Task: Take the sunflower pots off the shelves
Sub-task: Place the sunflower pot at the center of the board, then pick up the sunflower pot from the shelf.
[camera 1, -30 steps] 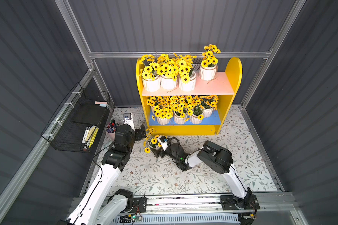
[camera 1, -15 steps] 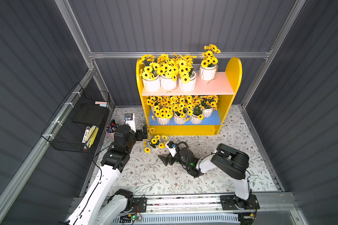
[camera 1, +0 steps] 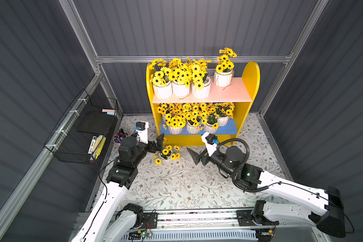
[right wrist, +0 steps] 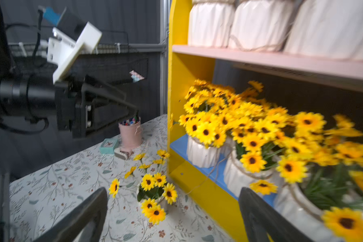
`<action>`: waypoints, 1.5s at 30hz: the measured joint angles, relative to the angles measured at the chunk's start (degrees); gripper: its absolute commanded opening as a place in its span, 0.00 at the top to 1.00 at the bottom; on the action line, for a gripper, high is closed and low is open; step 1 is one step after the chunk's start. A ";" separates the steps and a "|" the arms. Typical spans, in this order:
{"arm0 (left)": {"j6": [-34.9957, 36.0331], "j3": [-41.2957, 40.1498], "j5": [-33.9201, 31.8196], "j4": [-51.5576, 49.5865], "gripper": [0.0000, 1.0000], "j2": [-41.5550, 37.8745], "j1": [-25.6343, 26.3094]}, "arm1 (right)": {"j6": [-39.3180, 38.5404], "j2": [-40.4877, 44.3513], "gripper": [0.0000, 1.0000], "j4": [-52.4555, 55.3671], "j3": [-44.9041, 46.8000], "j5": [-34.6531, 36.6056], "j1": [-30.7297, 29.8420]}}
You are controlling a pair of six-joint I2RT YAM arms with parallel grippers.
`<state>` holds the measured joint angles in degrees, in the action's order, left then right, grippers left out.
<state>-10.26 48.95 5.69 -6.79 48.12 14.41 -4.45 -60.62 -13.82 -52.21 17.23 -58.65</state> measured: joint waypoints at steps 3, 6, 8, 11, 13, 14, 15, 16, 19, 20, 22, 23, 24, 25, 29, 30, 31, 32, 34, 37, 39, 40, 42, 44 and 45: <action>0.02 0.00 2.14 0.17 0.01 0.00 0.07 | -2.19 1.38 0.01 5.44 -4.98 5.40 0.31; 0.00 0.00 3.93 0.61 0.01 0.00 0.39 | -3.48 0.76 0.01 11.08 -11.63 8.17 3.41; 0.00 0.00 4.94 0.79 0.01 0.00 0.70 | -3.34 0.15 0.01 13.86 -16.04 8.13 7.74; 0.00 0.00 6.32 0.81 0.00 0.02 1.20 | -1.68 -1.11 0.01 16.33 -21.99 5.97 16.39; 0.00 0.00 6.86 0.81 0.01 0.02 1.51 | -0.44 -2.69 0.01 17.07 -25.79 4.42 21.66; 0.00 0.00 7.08 0.81 0.01 0.02 1.57 | 0.22 -3.78 0.01 17.62 -27.78 3.21 23.82; 0.00 0.00 7.23 0.81 0.01 0.02 1.64 | 1.05 -5.42 0.01 18.40 -30.36 1.49 26.21; 0.00 0.00 7.28 0.81 0.01 0.02 1.73 | 1.86 -7.58 0.01 18.80 -33.29 -0.57 28.59; 0.02 0.00 7.41 0.81 0.00 0.02 1.90 | 3.13 -13.60 0.01 19.78 -39.82 -5.07 33.16; 0.02 0.00 7.43 0.81 0.01 0.02 1.90 | 3.37 -15.41 0.01 20.20 -41.44 -6.05 33.99; 0.02 0.00 7.43 0.81 0.01 0.02 1.90 | 4.13 -19.41 0.01 20.92 -44.44 -8.66 35.65; 0.02 0.00 7.43 0.81 0.01 0.02 1.90 | 4.44 -20.85 0.01 21.20 -45.38 -9.75 36.22; 0.02 0.00 7.43 0.81 0.01 0.02 1.95 | 4.72 -22.75 0.01 21.59 -46.64 -10.95 36.96; 0.02 0.00 7.43 0.81 0.01 0.02 1.95 | 4.96 -24.41 0.01 21.94 -47.89 -11.87 37.59; 0.04 0.00 7.48 0.81 0.01 0.11 1.95 | 5.46 -29.99 0.01 22.25 -52.43 -14.27 39.60; 0.04 0.00 7.50 0.81 0.01 0.17 1.99 | 5.57 -31.36 0.01 22.34 -53.77 -14.97 40.09; 0.04 0.00 7.63 0.81 0.01 0.24 2.03 | 5.64 -32.57 0.01 22.32 -54.84 -15.69 40.52; 0.11 0.00 7.67 0.83 0.01 0.28 2.03 | 5.75 -33.48 0.01 22.25 -55.69 -16.17 40.87; 0.20 0.00 7.82 0.83 0.00 0.35 2.03 | 5.90 -35.43 0.01 22.25 -57.57 -17.40 41.53; 0.22 0.00 7.85 0.87 0.01 0.46 2.03 | 5.92 -38.12 0.01 21.99 -60.06 -18.78 42.14; 0.22 0.00 7.87 0.92 0.01 0.52 2.05 | 5.92 -39.93 0.01 22.12 -61.81 -19.65 42.40; 0.22 0.00 7.89 0.96 0.00 0.55 2.05 | 5.90 -40.87 0.01 22.10 -62.77 -20.04 42.47; 0.22 0.00 8.09 1.03 0.01 0.66 2.05 | 5.86 -42.62 0.01 22.27 -64.70 -20.76 42.51; 0.22 0.00 8.28 1.14 0.01 0.79 2.05 | 5.66 -43.89 0.01 22.32 -66.05 -21.03 42.51; 0.22 0.00 8.35 1.22 0.01 0.90 2.05 | 5.53 -44.50 0.01 22.25 -66.49 -21.09 42.51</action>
<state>-10.04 48.95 14.04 -5.56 49.01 16.47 1.08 -105.12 8.43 -118.69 -3.86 -16.14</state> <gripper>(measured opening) 0.994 0.990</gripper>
